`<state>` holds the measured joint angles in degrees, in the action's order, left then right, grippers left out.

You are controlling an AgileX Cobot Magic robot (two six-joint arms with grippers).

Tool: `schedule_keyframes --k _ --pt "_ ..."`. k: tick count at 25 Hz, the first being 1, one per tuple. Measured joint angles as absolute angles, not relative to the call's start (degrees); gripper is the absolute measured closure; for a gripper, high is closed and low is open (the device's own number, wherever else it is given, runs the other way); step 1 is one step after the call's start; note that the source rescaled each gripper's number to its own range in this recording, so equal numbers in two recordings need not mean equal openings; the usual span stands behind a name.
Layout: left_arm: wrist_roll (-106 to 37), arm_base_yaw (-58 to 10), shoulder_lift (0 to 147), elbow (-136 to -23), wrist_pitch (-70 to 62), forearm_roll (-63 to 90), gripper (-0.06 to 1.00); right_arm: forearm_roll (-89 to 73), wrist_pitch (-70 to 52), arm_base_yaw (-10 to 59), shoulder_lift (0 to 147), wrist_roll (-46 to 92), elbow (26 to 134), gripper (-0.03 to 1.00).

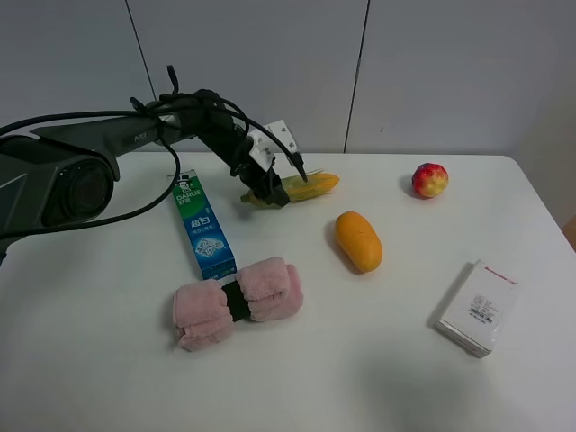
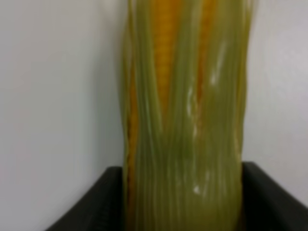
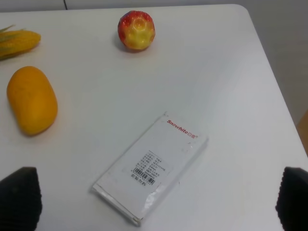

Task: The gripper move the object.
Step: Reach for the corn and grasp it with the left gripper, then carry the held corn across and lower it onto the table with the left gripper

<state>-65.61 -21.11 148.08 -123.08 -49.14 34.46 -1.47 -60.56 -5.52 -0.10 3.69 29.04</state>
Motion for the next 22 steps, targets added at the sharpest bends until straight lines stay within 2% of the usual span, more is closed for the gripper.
schedule_keyframes --k 4,6,9,14,18,22 --pt "-62.23 -21.79 144.86 -126.65 -52.61 33.1 0.94 -1.47 -60.56 -5.52 -0.1 3.69 29.04 -0.03" --pt "-55.57 -22.36 140.52 -127.83 -53.95 32.53 0.94 -1.47 -60.56 -5.52 -0.1 3.69 29.04 -0.03" --pt "-37.59 -22.88 132.97 -128.57 -58.02 27.64 0.94 -1.47 -60.56 -5.52 -0.1 3.69 29.04 -0.03" --pt "-1.0 -22.81 124.65 -128.73 -68.65 7.01 0.94 -1.47 -60.56 -5.52 -0.1 3.69 29.04 -0.03" --pt "12.53 -21.95 119.52 -122.98 -69.15 -0.41 0.94 -1.47 -60.56 -5.52 -0.1 3.69 29.04 -0.03" --pt "16.62 -21.29 112.16 -111.17 -68.12 -0.56 0.94 -1.47 -60.56 -5.52 -0.1 3.69 29.04 -0.03"
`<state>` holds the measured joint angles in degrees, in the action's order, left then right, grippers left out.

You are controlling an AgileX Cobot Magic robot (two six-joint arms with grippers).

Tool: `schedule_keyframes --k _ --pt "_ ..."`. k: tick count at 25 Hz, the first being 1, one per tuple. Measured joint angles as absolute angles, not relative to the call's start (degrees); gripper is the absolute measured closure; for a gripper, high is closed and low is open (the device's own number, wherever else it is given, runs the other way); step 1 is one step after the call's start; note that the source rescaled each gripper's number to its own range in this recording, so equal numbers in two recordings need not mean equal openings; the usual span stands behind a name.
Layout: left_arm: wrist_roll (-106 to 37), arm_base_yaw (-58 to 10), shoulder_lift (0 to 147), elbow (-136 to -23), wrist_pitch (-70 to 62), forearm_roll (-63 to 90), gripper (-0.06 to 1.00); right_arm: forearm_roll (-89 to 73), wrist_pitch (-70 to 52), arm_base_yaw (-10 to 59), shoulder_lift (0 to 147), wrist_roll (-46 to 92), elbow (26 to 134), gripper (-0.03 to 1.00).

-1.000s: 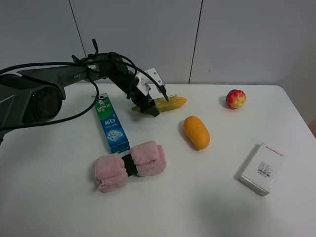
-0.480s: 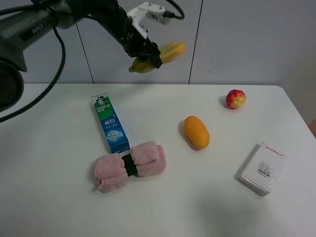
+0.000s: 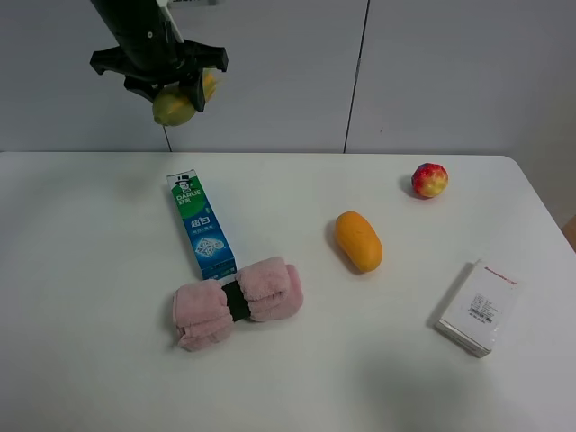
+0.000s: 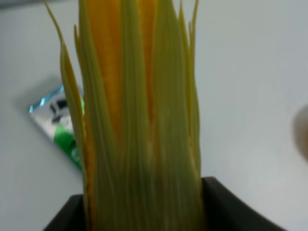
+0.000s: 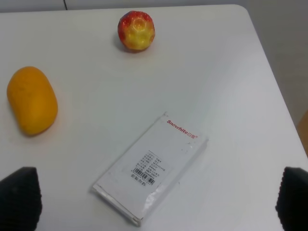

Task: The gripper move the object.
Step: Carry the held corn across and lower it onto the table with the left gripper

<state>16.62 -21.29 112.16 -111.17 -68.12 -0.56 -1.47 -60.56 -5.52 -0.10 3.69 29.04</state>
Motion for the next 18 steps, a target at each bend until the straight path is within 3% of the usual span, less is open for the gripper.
schedule_keyframes --k 8,11,18 --pt "20.65 -15.45 94.74 -74.51 -45.64 1.75 0.94 -1.47 -60.56 -5.52 -0.1 3.69 29.04 -0.03" --pt "21.68 -12.31 88.5 -56.25 -28.31 4.17 0.94 -1.47 -60.56 -5.52 -0.1 3.69 29.04 -0.03" --pt "28.93 -11.01 91.15 -37.75 -5.27 5.25 0.94 -1.47 -60.56 -5.52 -0.1 3.69 29.04 -0.03"
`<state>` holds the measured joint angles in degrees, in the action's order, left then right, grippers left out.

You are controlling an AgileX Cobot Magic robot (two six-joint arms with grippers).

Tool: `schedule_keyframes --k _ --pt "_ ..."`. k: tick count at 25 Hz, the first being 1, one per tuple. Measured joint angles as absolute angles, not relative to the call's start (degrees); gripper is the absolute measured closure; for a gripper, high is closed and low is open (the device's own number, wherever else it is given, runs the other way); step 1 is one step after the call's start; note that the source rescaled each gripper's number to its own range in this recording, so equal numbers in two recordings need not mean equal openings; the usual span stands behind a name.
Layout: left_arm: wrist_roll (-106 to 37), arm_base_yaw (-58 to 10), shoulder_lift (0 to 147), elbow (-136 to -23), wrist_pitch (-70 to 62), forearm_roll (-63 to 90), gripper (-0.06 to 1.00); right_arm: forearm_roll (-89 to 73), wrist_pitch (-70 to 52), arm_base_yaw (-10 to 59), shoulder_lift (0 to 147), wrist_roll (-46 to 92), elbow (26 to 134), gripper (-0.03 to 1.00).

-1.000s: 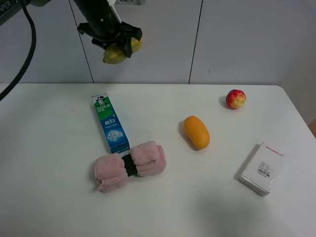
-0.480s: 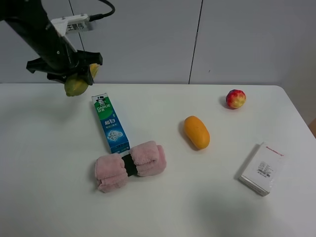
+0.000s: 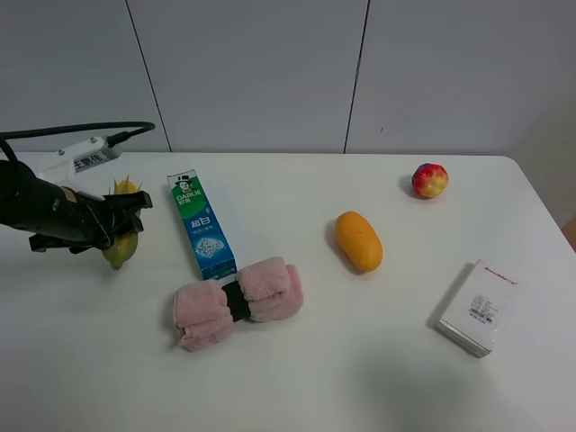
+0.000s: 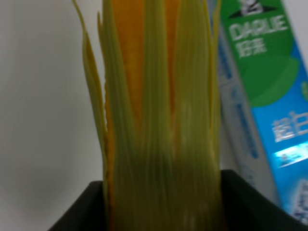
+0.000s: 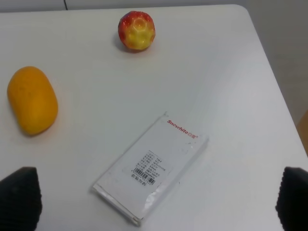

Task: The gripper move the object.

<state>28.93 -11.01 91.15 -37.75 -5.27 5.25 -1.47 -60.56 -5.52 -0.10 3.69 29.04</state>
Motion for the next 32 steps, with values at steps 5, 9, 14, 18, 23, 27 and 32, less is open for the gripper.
schedule_keyframes --k 5,9,14,18,23,27,32 --pt "36.68 -11.01 95.25 -34.86 2.31 5.43 0.94 -1.47 -60.56 -5.52 -0.1 3.69 29.04 -0.03" --pt "40.02 -11.01 99.71 -34.86 8.45 4.86 0.94 -1.47 -60.56 -5.52 -0.1 3.69 29.04 -0.03" --pt "40.19 -11.01 104.38 -34.92 11.27 2.96 0.94 -1.47 -60.56 -5.52 -0.1 3.69 29.04 -0.03" --pt "40.13 -11.01 105.54 -34.92 12.34 1.33 0.94 -1.47 -60.56 -5.52 -0.1 3.69 29.04 -0.03" --pt "38.63 -11.01 105.73 -35.04 14.07 0.69 0.4 -1.47 -60.56 -5.52 -0.1 3.69 29.04 -0.03" --pt "38.45 -11.01 105.44 -35.12 15.05 0.59 0.01 -1.47 -60.56 -5.52 -0.1 3.69 29.04 -0.03" --pt "37.15 -11.85 99.04 -35.77 5.34 0.69 -0.04 -1.47 -60.56 -5.52 -0.1 3.69 29.04 -0.03"
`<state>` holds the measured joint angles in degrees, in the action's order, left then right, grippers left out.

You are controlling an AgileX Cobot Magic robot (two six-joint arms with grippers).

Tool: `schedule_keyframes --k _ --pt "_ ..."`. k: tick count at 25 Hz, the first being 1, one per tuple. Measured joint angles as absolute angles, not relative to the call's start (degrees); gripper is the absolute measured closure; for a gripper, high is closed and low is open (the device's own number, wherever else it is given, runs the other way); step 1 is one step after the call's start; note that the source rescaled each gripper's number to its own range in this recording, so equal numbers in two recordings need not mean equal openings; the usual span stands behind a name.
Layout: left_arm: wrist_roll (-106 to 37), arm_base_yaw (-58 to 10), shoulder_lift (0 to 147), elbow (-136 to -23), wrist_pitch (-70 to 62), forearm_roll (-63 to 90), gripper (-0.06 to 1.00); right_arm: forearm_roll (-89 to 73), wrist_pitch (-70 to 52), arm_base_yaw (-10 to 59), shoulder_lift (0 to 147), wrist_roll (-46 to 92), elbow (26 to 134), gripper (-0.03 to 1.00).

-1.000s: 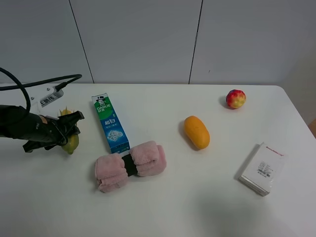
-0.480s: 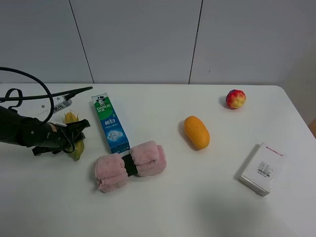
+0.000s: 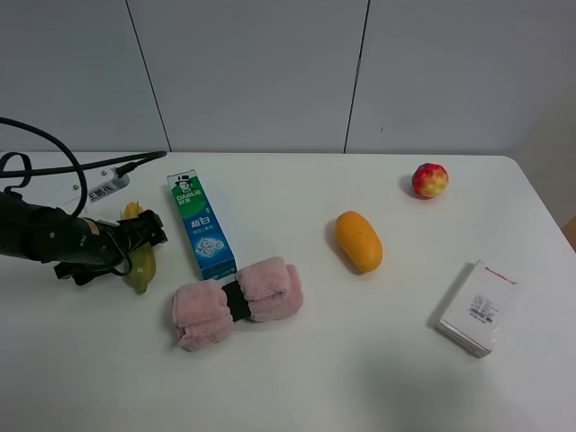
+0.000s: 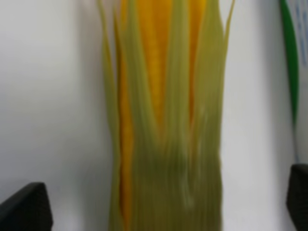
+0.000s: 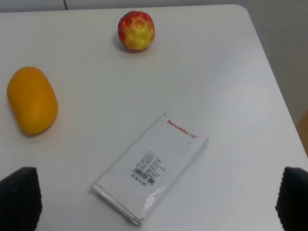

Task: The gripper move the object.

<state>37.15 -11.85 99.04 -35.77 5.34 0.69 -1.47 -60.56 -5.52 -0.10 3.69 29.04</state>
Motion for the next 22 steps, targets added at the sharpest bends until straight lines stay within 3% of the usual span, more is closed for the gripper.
schedule_keyframes --k 4,12,16,22 --pt "25.59 -13.82 88.65 -41.24 -7.09 0.69 -0.04 -1.47 -60.56 -5.52 -0.1 3.69 29.04 -0.03" --pt "-15.26 -13.51 76.65 -56.2 -30.45 0.77 -0.04 -1.47 -60.56 -5.52 -0.1 3.69 29.04 -0.03" --pt "-24.66 -8.01 73.67 -58.58 -34.21 0.78 -0.04 -1.47 -60.56 -5.52 -0.1 3.69 29.04 -0.03" --pt "-27.34 2.71 68.02 -59.03 -38.26 4.49 -0.05 -1.47 -60.56 -5.52 -0.1 3.69 29.04 -0.03"
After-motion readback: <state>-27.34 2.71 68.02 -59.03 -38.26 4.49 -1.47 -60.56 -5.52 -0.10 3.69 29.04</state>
